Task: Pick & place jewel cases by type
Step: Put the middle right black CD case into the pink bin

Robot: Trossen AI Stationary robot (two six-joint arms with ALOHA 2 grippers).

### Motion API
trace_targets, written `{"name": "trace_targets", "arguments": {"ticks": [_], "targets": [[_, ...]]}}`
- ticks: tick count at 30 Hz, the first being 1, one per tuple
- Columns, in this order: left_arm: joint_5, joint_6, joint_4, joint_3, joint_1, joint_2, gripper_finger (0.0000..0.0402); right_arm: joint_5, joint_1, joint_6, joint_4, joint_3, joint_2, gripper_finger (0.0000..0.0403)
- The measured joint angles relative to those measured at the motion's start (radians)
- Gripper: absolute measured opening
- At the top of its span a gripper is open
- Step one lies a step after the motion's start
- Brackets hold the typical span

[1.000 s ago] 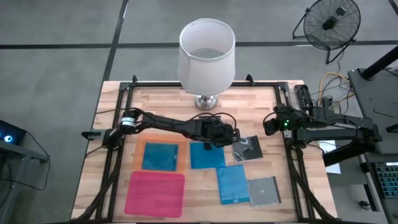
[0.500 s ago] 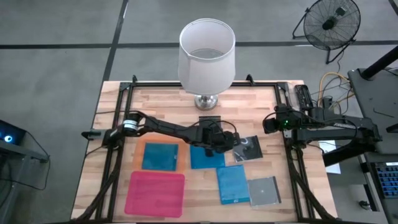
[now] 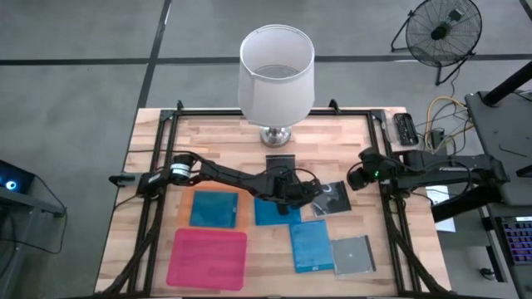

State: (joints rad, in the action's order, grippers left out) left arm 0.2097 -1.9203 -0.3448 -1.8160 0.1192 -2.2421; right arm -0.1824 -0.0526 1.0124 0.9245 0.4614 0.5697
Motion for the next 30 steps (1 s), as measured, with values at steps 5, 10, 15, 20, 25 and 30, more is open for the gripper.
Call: {"name": "trace_targets", "arguments": {"ticks": [5,10,15,20,25,30], "targets": [[-0.001,-0.011,-0.056,0.003,-0.004,0.0,0.0,-0.001,0.003,-0.007,0.0,-0.012,0.0,0.0008],[-0.01,-0.017,-0.062,-0.011,-0.013,-0.001,0.0,0.0,0.003,0.006,-0.033,-0.037,0.0,0.0008],[-0.007,0.025,-0.177,-0.085,-0.018,-0.001,0.0,0.0,0.003,0.009,-0.049,-0.054,0.0,0.0008],[0.028,0.053,-0.395,-0.202,-0.019,-0.001,0.0,0.0,0.003,0.011,-0.049,-0.058,0.0,0.0008],[0.039,0.058,-0.425,-0.238,-0.02,-0.001,0.0,0.0,0.003,0.015,-0.048,-0.058,0.0,0.0008],[0.009,0.04,-0.417,-0.275,-0.012,-0.042,0.0,-0.001,0.003,0.009,-0.048,-0.058,0.0,0.0008]]}}
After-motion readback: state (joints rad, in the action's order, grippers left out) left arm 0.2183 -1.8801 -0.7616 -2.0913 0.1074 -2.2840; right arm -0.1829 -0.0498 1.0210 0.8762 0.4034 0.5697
